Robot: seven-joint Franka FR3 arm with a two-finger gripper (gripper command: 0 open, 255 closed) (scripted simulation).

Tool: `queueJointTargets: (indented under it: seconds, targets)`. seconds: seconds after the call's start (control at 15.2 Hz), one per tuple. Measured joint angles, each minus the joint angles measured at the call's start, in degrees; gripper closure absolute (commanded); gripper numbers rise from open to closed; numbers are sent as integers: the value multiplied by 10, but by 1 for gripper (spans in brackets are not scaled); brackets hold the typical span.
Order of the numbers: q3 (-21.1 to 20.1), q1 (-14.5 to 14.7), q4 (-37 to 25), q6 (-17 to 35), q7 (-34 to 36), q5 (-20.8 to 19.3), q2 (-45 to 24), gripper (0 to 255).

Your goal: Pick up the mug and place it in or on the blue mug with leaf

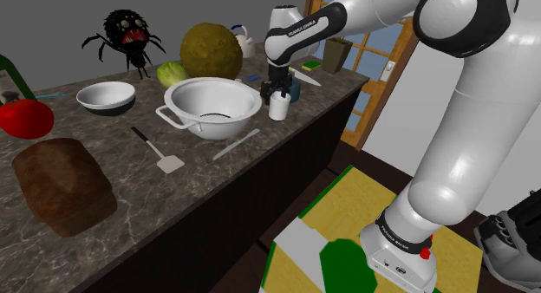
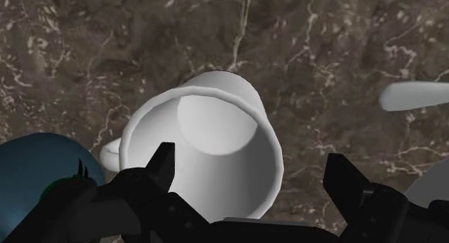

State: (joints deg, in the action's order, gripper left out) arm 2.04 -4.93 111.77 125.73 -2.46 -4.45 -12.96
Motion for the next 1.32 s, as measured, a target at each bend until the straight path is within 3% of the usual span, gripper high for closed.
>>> queueJointTargets:
  seconds: [0.33,0.4,1.32]
  targets:
    - [3,0,2,25,0,1,-2,0]
    - [3,2,3,27,2,1,-1,255]
    - [-3,7,-1,-15,0,2,-1,255]
